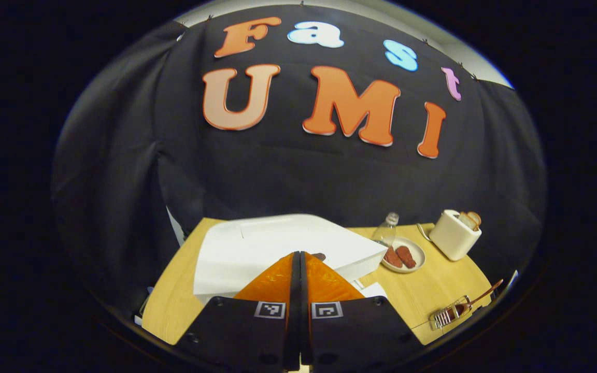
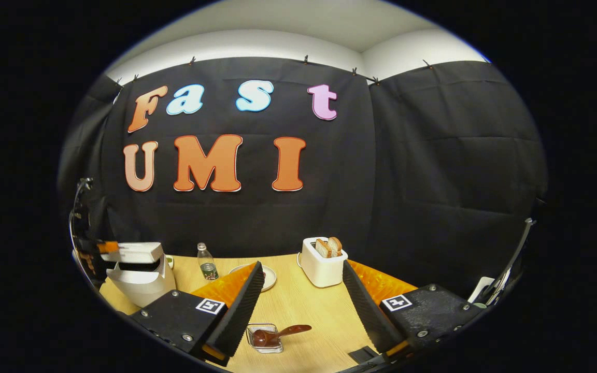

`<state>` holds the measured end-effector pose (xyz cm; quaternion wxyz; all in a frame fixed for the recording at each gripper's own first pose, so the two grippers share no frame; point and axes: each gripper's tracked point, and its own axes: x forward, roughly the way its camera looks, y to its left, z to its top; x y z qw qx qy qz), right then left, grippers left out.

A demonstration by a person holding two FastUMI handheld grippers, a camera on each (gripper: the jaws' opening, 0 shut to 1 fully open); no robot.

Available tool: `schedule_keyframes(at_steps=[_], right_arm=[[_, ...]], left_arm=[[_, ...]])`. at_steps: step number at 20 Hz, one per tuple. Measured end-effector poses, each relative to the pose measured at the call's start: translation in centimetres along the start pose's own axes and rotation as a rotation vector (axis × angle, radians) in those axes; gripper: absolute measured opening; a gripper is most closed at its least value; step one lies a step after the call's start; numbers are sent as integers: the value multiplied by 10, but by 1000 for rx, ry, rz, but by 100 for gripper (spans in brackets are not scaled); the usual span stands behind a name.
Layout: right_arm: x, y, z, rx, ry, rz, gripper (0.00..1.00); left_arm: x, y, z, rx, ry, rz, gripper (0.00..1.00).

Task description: Close the left gripper, press the button to open the rice cooker; take a wooden spoon from the chopstick holder with the right hand, scoop a spoonful of rice and pour it into the rice cooker, then put the wooden spoon back into the chopstick holder.

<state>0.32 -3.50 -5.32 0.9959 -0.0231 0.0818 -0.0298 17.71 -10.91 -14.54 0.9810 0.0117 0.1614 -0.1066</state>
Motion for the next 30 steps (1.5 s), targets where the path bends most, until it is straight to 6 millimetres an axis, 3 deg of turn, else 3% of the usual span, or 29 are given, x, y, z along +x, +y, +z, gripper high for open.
schedule_keyframes(at_steps=[2, 5, 10, 13, 16, 20, 24, 28, 30], right_arm=[[0, -2, 1, 13, -8, -1, 95], [-2, -1, 0, 35, -11, 8, 94], [-3, -2, -1, 35, -30, 15, 95], [-4, -2, -3, 31, -53, 14, 95], [-1, -3, -18, 26, -50, 20, 95], [8, -5, -53, 72, 10, 37, 95], [23, -7, -92, 133, 84, 34, 95], [38, -2, -142, 208, 186, 33, 95], [44, 5, -165, 255, 233, 39, 95]], left_arm=[[-30, 3, 43, -23, -72, -3, 5], [-71, 13, 77, -27, -148, 8, 5], [-131, 32, 92, -40, -180, 33, 5], [-155, 46, 93, -39, -188, 58, 5], [-177, 57, 99, -32, -211, 80, 5], [-202, 79, 99, -12, -219, 194, 5], [-220, 81, 113, -11, -269, 220, 5], [-236, 81, 119, 27, -310, 232, 31], [-241, 81, 122, 46, -325, 237, 34]])
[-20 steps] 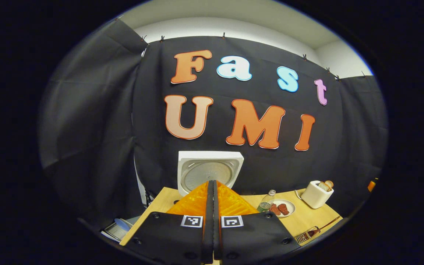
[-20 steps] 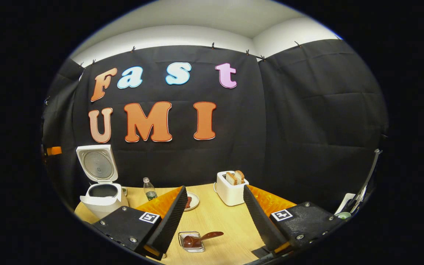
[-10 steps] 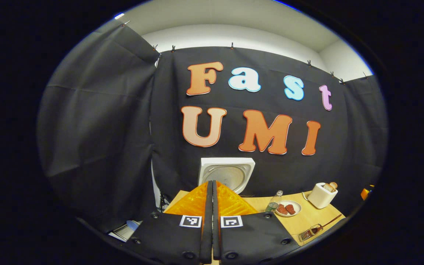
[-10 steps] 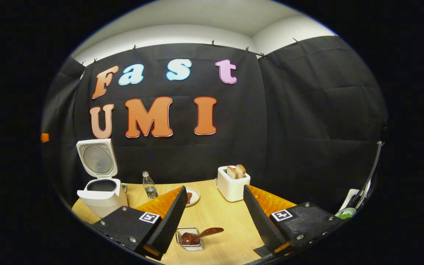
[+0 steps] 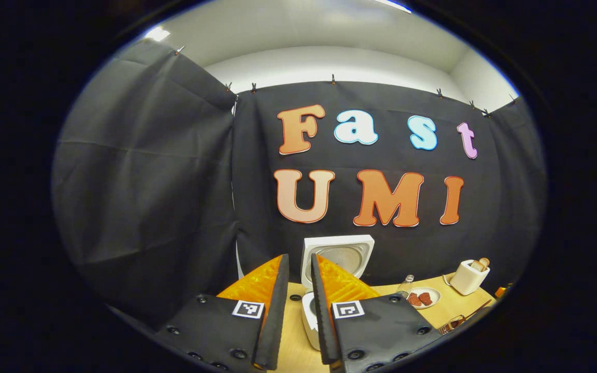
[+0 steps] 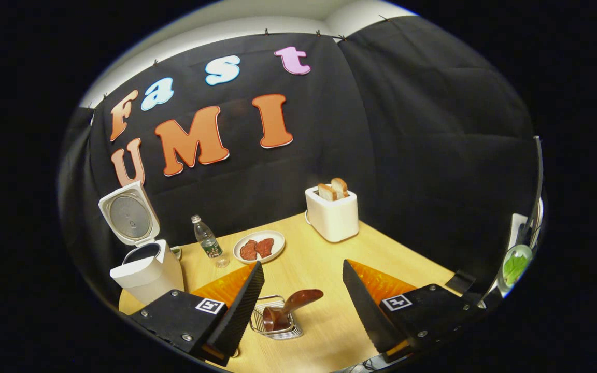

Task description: Close the left gripper, press the button to open the rice cooker; take a wooden spoon from the chopstick holder with the right hand, scoop a spoonful of rice and pour it into the rice cooker, then put the wooden spoon back into the chopstick holder.

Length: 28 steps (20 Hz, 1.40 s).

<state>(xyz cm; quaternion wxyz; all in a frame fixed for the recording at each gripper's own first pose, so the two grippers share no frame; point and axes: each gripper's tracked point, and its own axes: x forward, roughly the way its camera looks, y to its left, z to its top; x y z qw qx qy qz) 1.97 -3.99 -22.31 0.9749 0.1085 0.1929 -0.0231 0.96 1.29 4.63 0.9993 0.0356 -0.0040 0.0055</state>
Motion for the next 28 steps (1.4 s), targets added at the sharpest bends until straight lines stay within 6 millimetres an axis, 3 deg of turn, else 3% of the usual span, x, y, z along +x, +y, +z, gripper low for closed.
schedule_keyframes(at_steps=[3, 5, 8, 12, 15, 19, 24, 28], right_arm=[[13, -2, -26, 62, 60, -2, 95], [20, -2, -38, 95, 88, -4, 95], [26, -1, -52, 122, 123, 2, 95], [30, 4, -59, 155, 146, 20, 92], [36, 7, -58, 189, 151, 28, 71], [38, 13, -61, 245, 162, 54, 45], [42, 20, -60, 400, 211, 94, 28], [47, 26, -56, 322, 186, 85, 12]], left_arm=[[-8, -2, 0, 1, 2, -8, 53], [-6, -2, -4, -10, 9, -19, 49], [-15, 0, -5, -25, 14, -32, 81], [-20, 1, -7, -53, 10, -47, 83], [-21, 8, -10, -57, 20, -34, 100], [-22, 18, -16, -58, 32, -7, 100], [-23, 26, -24, -79, 53, 2, 100], [-22, 29, -25, -76, 53, 10, 100]])
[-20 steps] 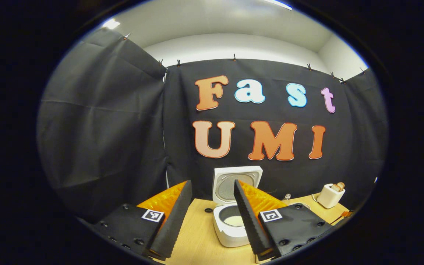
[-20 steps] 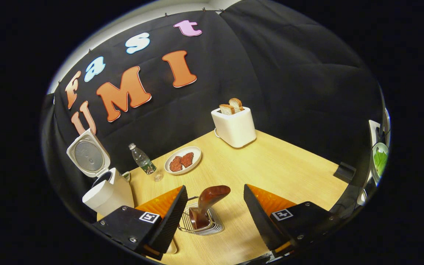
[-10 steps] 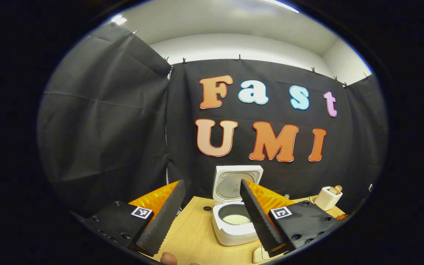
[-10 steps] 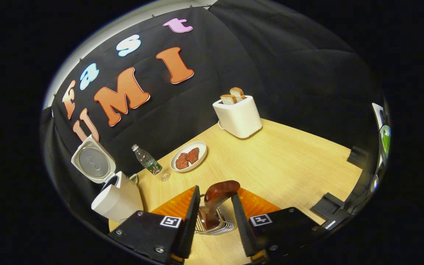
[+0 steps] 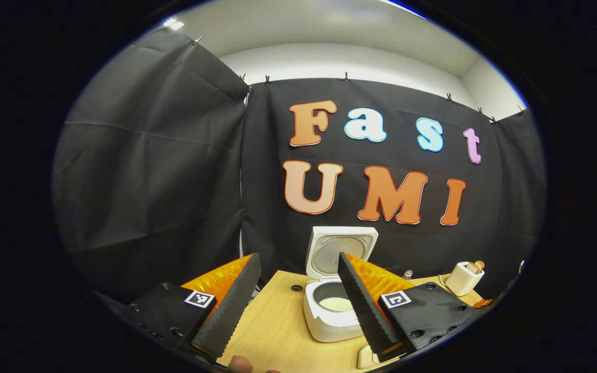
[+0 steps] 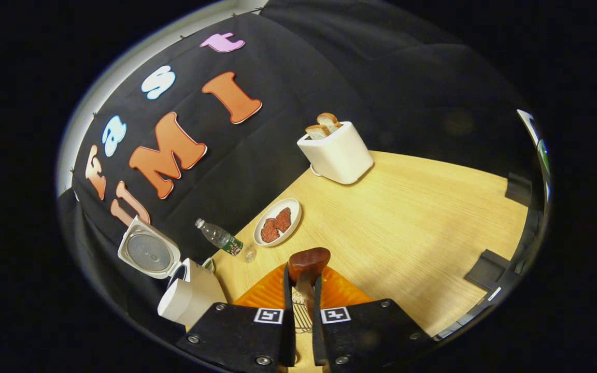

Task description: Close the left gripper, press the button to open the rice cooker; take a wooden spoon from the chopstick holder with the right hand, scoop a spoonful of rice and pour it into the rice cooker, then put the wooden spoon back into the chopstick holder.

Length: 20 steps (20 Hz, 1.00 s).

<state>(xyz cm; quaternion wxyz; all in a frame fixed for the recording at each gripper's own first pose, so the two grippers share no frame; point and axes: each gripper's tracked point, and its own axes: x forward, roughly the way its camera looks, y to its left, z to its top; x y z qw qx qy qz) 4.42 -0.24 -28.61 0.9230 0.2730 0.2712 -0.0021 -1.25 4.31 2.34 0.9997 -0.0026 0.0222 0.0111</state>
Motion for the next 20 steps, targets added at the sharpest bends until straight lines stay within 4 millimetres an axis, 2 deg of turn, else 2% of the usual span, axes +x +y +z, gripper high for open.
schedule_keyframes(at_steps=[3, 7, 12, 15, 20], right_arm=[[-5, 18, 8, -67, -26, -6, 6], [-25, 44, 27, -157, -73, 14, 6], [-57, 97, 42, -227, -112, 107, 6], [-74, 140, 32, -288, -109, 201, 6], [-92, 197, -5, -428, -81, 312, 6]], left_arm=[[-1, -1, 2, 1, -8, -2, 100], [-1, -2, 4, -8, -11, -14, 100], [4, 2, 2, -24, -11, -13, 100], [6, 0, -1, -37, -4, -28, 98], [5, 6, -6, -26, 10, -23, 100]])
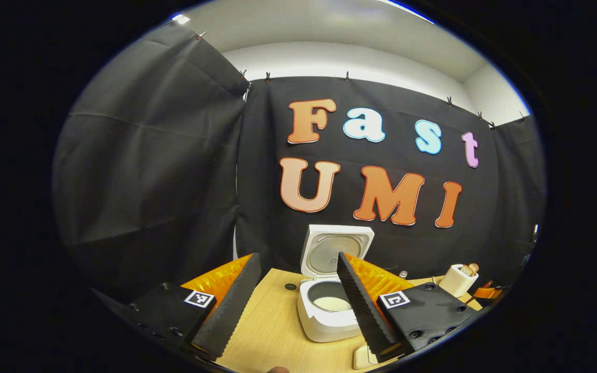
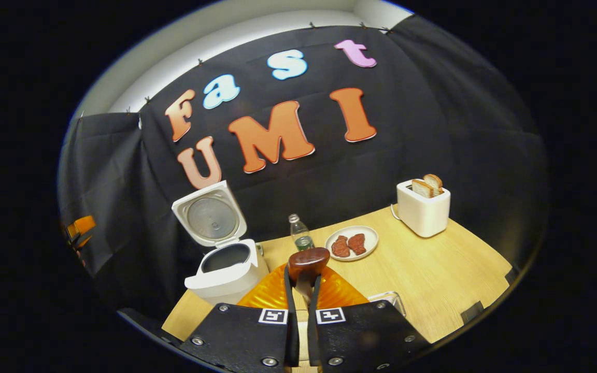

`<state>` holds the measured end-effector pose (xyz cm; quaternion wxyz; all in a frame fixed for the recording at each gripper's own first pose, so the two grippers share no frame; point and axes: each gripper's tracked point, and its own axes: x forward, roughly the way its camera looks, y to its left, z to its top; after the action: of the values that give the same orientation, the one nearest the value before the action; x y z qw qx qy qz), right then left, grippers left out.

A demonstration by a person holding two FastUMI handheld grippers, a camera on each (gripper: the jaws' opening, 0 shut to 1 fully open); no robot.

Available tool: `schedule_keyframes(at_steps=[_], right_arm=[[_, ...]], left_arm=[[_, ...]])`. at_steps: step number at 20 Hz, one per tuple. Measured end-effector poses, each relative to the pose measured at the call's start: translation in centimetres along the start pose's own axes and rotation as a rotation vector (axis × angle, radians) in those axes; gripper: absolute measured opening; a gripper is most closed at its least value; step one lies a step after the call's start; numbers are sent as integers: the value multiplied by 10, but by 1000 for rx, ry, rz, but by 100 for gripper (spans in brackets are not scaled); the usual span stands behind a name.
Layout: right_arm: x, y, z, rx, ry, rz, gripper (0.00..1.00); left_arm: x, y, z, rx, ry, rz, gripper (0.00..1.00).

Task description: Close the left gripper, press the button to open the rice cooker; take a wooden spoon from the chopstick holder with the right hand, scoop a spoonful of rice and pour it into the rice cooker, then put the wooden spoon back into the chopstick holder.

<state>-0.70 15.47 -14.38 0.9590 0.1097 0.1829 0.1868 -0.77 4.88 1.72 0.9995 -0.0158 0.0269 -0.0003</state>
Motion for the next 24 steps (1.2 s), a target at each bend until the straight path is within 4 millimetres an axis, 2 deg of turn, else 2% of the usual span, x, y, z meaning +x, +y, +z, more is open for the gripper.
schedule_keyframes(at_steps=[2, 4, 9, 17, 20, 24], right_arm=[[4, 22, -16, -38, 31, 39, 6], [12, 36, -34, -106, 58, 51, 6], [32, 47, -86, -174, 150, 50, 6], [50, 34, -128, -316, 186, -31, 6], [51, 41, -135, -353, 189, -26, 6], [52, 53, -148, -246, 228, 5, 6]], left_arm=[[-1, 2, 2, 11, -4, 7, 100], [-1, 3, 0, 18, 0, 12, 100], [-1, 17, 1, 40, -4, 47, 100], [4, 37, -6, 56, 15, 86, 100], [7, 38, -10, 54, 23, 85, 100], [8, 40, -14, 50, 31, 82, 100]])
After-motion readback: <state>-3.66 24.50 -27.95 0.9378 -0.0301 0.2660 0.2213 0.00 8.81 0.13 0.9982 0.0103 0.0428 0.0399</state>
